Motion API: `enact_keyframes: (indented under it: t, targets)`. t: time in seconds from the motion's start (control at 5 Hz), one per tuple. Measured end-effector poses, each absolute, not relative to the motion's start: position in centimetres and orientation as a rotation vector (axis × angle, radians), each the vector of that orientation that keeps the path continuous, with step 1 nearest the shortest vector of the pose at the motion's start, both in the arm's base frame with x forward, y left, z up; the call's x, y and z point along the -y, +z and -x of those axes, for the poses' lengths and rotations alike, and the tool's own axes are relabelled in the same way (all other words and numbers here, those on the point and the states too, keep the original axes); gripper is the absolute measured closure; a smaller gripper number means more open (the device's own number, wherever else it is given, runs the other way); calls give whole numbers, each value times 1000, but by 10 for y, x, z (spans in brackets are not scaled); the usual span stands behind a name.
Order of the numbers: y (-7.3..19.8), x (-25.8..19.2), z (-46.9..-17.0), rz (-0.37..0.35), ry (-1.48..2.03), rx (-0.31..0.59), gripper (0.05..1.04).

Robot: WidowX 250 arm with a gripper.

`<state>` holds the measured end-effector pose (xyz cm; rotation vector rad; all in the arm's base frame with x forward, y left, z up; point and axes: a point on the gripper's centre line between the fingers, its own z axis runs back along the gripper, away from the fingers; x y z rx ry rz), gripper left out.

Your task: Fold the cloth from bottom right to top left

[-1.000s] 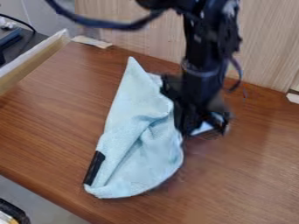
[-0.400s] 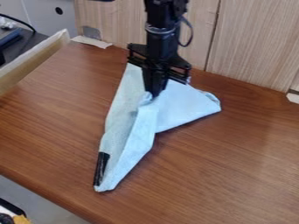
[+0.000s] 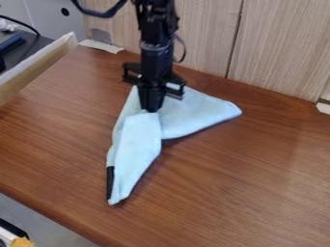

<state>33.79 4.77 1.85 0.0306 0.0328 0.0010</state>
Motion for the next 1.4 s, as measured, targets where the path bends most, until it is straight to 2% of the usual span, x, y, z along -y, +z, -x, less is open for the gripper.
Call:
enact_keyframes:
  t: [0.2, 0.4, 0.8, 1.0, 1.4]
  targets:
    - [11, -55, -336, -24, 19, -45, 985]
    - [10, -58, -335, -32, 35, -50, 814]
    - [12, -64, -331, -73, 55, -72, 245]
    - [17, -63, -326, -88, 52, -68, 71]
    - [47, -60, -326, -114, 50, -11, 80]
